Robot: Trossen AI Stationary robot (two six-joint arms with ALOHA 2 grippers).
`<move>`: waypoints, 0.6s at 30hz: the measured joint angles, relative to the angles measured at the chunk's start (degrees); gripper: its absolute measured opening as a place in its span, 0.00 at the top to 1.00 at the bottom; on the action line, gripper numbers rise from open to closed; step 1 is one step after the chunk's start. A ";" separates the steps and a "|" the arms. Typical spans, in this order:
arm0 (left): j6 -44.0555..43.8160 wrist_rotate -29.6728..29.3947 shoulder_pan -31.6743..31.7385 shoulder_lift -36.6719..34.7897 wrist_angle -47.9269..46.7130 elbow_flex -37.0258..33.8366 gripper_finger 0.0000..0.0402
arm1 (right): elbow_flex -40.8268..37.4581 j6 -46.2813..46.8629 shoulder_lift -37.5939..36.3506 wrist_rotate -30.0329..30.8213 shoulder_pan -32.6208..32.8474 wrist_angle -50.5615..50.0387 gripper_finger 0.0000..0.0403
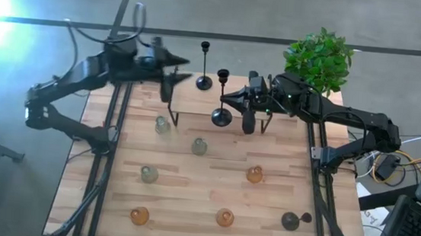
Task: Pick & Place candle stick holders
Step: Put the left black candle holder on the shelf
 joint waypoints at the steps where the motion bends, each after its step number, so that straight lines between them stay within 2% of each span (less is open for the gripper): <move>1: 0.14 -3.20 -0.45 -0.99 -0.63 0.00 0.47 | 0.00 -0.04 -0.08 0.51 0.00 -0.59 0.98; 6: -0.47 -15.96 -2.30 -5.50 -1.58 -2.19 0.47 | 0.00 -1.68 -0.13 3.87 0.02 -1.44 0.98; 11: -2.50 -26.11 -3.77 -9.93 -0.09 -9.49 0.47 | 0.00 -2.24 -0.15 5.79 0.04 -1.44 0.98; 18: -6.31 -28.01 -4.15 -17.24 10.76 -25.70 0.47 | 0.00 -3.19 -0.17 9.03 0.02 -3.03 0.98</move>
